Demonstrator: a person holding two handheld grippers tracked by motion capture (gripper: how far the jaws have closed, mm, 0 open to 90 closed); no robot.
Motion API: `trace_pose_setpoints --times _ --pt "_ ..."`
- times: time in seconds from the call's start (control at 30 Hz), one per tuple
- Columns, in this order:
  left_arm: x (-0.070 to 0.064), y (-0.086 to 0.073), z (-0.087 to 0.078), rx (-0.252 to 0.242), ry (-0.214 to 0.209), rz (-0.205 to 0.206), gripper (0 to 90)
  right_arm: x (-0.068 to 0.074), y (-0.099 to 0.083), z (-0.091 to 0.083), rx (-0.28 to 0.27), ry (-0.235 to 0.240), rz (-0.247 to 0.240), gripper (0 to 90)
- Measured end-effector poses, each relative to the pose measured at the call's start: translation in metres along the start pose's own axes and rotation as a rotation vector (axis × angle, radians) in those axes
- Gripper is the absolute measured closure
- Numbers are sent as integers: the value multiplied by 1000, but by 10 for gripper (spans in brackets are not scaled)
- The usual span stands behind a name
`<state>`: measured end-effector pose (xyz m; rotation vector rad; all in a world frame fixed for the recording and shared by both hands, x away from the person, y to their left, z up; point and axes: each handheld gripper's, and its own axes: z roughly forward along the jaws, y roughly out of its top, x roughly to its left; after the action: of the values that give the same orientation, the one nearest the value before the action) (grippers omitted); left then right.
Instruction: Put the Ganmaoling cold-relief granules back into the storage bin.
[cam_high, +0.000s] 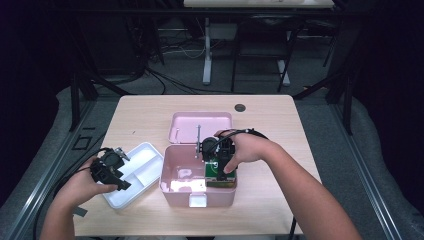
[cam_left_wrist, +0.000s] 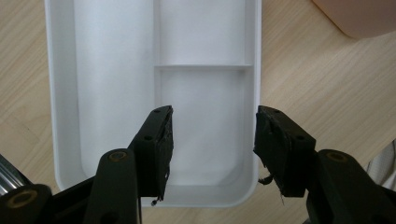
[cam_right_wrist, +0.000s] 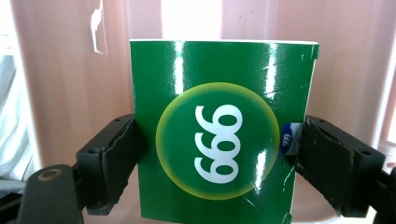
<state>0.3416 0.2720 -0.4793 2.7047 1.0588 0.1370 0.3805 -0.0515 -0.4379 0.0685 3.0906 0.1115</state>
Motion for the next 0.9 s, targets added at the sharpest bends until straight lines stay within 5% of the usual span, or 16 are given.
trace_pose_setpoints --times 0.53,0.9 --pt "0 1 2 5 -2 2 470 -4 0 18 4 6 23 156" --pt "0 1 3 8 -2 3 470 -4 2 27 30 -12 -18 152"
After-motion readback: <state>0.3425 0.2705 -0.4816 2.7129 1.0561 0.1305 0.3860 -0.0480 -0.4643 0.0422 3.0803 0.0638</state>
